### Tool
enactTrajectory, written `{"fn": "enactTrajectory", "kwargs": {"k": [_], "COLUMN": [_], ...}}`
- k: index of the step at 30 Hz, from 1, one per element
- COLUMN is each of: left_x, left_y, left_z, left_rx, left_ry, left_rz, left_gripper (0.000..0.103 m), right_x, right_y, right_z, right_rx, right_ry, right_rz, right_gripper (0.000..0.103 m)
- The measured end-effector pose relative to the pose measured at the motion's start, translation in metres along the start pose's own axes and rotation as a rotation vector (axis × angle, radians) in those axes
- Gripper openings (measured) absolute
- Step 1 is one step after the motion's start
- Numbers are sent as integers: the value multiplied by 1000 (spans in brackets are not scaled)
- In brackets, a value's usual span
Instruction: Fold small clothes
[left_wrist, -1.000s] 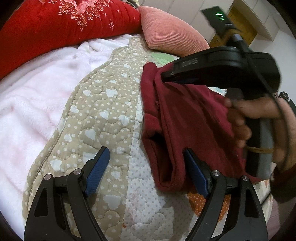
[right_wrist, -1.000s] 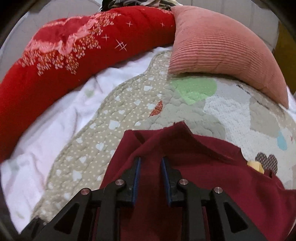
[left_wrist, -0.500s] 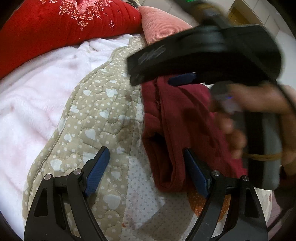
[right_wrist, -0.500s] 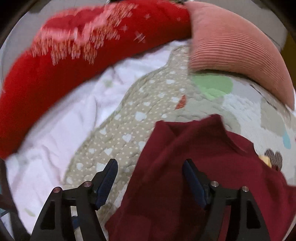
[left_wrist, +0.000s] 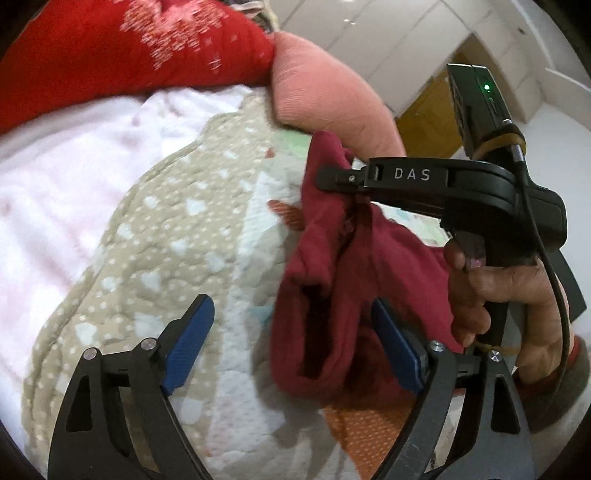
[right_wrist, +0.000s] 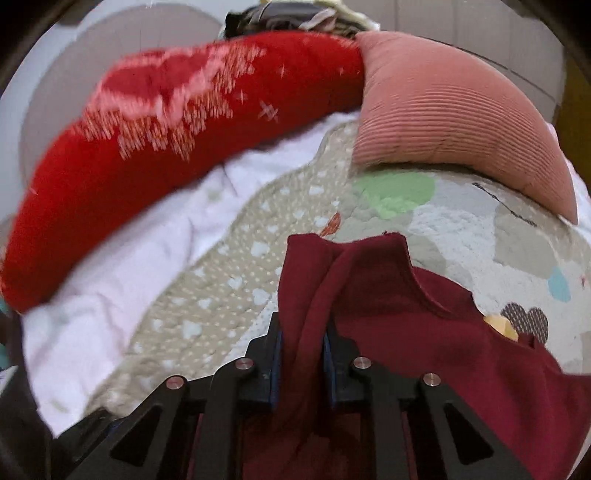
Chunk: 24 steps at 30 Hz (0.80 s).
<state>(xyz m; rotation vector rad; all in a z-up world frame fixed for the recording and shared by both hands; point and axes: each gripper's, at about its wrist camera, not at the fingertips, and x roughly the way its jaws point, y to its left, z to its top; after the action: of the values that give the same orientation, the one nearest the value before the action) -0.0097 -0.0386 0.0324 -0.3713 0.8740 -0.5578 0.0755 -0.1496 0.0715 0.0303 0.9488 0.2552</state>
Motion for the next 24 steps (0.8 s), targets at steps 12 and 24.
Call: {"fn": "enactTrajectory", "kwargs": {"k": [12,24], "left_x": [26,-2], "left_y": [-7,-123], "left_z": [-5,-7], "left_rx": [34,224], "left_ry": [68,29], "left_rz": [23,-30], "left_gripper": [48,21], "right_x": [-16,-102], "right_y": [-22,-59], "right_z": [-10,-20], "right_rx": [81,68], "right_ry": [-50,-160], "right_rz": [110,73], "right_gripper": [17,17]}}
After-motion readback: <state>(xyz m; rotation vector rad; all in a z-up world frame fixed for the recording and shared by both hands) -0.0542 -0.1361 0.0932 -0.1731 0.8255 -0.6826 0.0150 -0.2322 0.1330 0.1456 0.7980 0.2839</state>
